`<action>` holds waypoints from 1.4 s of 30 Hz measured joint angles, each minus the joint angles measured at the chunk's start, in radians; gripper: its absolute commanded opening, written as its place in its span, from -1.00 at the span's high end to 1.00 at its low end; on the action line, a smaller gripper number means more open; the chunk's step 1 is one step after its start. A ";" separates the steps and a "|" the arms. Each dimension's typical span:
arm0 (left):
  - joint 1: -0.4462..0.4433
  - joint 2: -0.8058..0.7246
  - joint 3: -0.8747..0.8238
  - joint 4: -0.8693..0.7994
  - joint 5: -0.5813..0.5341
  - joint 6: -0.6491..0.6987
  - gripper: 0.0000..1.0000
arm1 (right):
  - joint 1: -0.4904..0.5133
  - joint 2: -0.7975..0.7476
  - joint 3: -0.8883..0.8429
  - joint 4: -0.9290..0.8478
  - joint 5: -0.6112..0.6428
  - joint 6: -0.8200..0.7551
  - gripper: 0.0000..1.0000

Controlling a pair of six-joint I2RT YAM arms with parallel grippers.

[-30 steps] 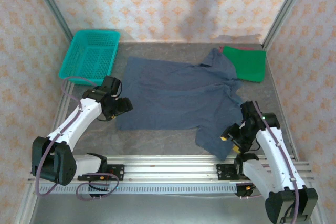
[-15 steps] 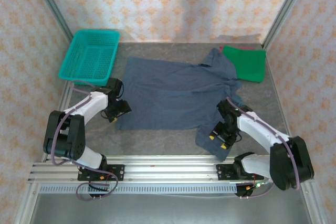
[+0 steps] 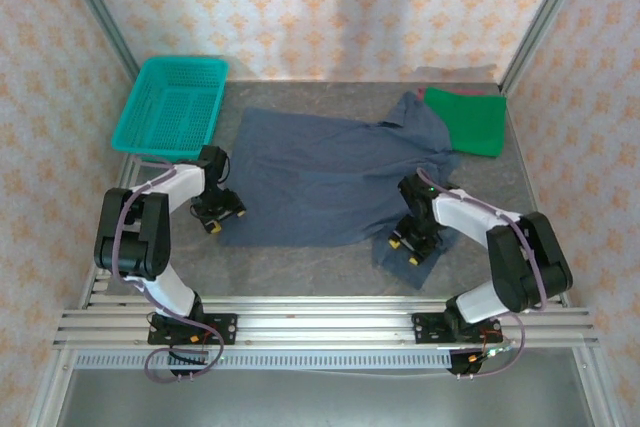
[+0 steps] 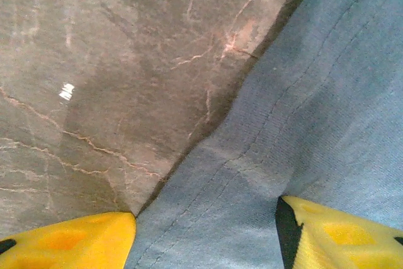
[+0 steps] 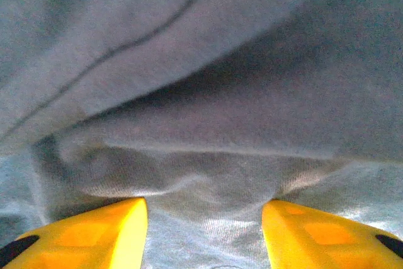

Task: Fold and stack the t-shirts

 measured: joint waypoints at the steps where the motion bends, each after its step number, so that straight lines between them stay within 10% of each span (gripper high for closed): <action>1: 0.001 0.000 0.002 -0.001 0.006 0.003 -0.33 | 0.000 0.000 0.003 0.005 0.001 -0.004 -0.09; 16: 0.020 -0.309 0.000 0.050 0.085 0.039 -0.61 | 0.000 -0.460 -0.131 -0.212 0.029 0.011 -0.13; 32: 0.015 -0.336 -0.032 -0.005 0.088 0.122 -0.60 | 0.115 -0.307 -0.237 -0.157 0.015 0.106 0.07; 42: 0.018 -0.341 -0.039 -0.022 0.087 0.151 -0.60 | 0.201 -0.176 -0.171 -0.148 0.024 0.193 0.82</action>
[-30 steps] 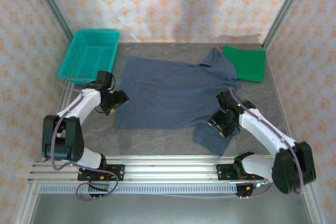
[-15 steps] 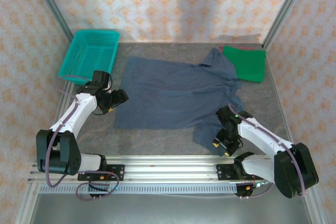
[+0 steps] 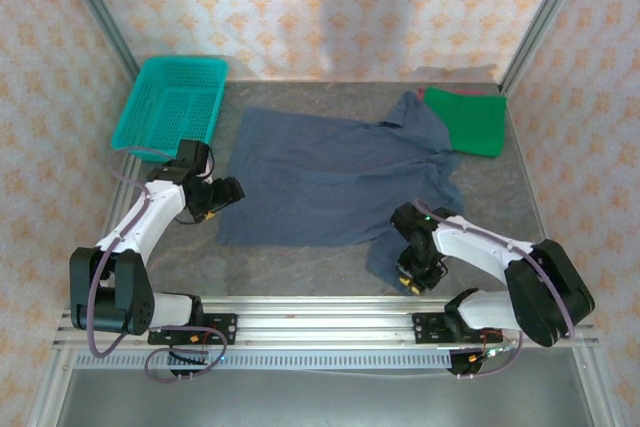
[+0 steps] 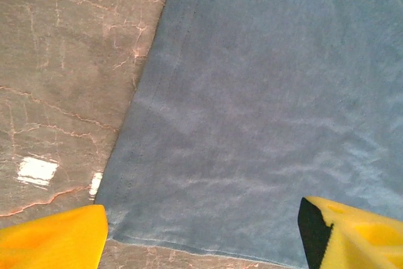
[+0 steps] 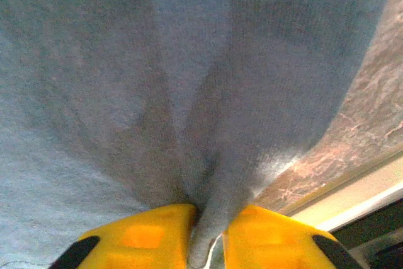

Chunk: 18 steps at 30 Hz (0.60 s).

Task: Fold and stack the t-shirts

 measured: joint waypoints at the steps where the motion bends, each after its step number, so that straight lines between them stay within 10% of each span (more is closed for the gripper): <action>1: 0.000 -0.005 0.000 -0.005 -0.001 0.003 -0.61 | 0.002 -0.001 0.008 -0.003 0.005 -0.001 0.89; 18: 0.019 -0.048 -0.082 -0.114 -0.039 0.005 -0.34 | -0.092 -0.138 0.132 -0.071 0.148 -0.109 1.00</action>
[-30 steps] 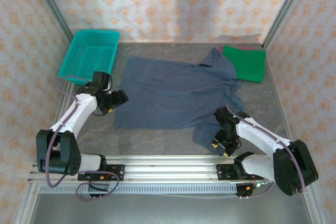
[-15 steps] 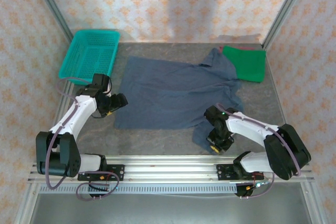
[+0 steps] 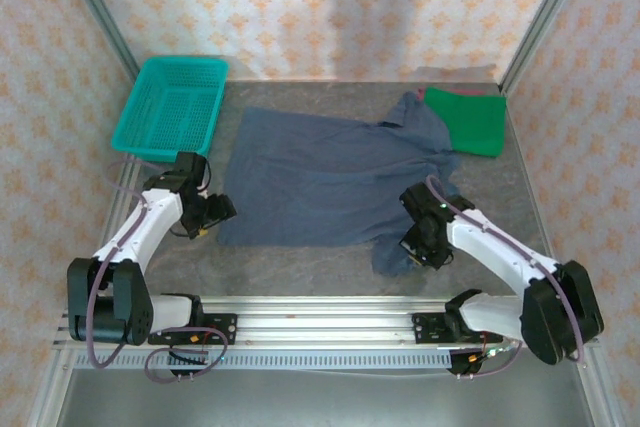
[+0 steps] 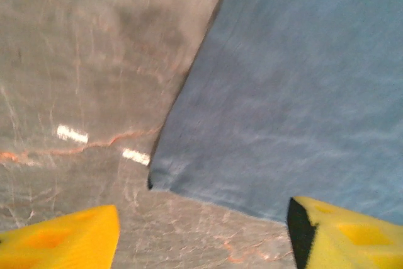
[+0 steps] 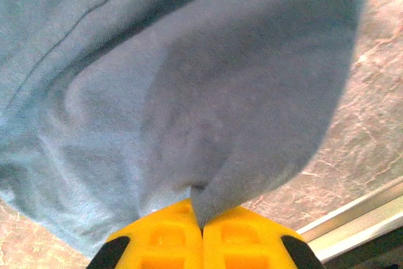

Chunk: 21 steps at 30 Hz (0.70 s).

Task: Fold and stack the t-shirts

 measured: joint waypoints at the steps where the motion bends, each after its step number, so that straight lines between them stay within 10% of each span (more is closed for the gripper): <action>1: 0.000 0.005 -0.009 -0.005 0.006 -0.002 -0.31 | -0.004 -0.019 0.000 -0.011 0.000 -0.004 1.00; 21: -0.023 0.235 -0.046 0.067 -0.011 -0.066 0.26 | -0.019 -0.190 0.175 -0.209 0.033 -0.063 1.00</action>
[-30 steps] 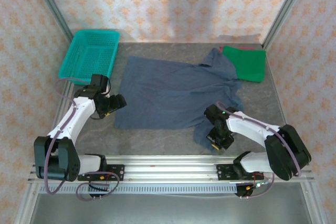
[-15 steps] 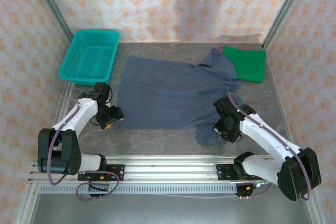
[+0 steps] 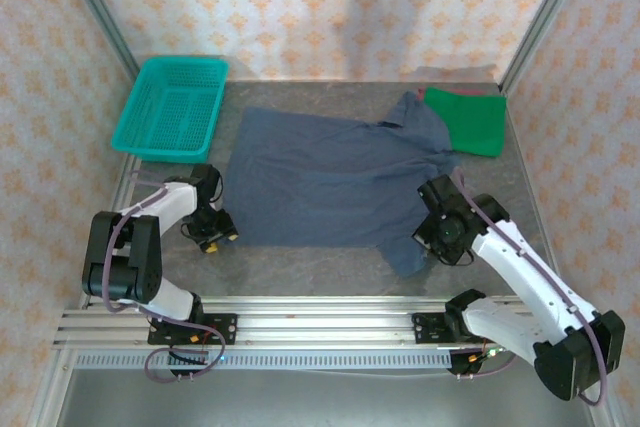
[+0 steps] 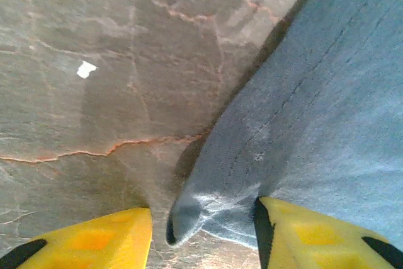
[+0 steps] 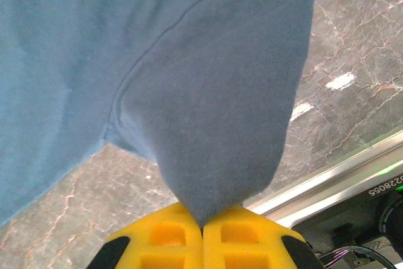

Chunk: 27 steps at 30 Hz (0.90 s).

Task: Fold and stack the t-shirts

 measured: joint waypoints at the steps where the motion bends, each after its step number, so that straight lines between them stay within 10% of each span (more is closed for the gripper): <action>1: 0.000 0.005 0.004 -0.004 -0.007 -0.002 0.35 | 0.000 -0.004 0.011 -0.010 0.000 -0.004 1.00; 7: 0.001 0.017 0.026 -0.028 -0.033 -0.005 1.00 | 0.000 -0.021 0.081 -0.113 0.016 -0.023 1.00; 27: 0.034 -0.417 0.015 -0.172 -0.062 -0.054 1.00 | -0.004 -0.113 0.229 -0.398 0.037 -0.013 1.00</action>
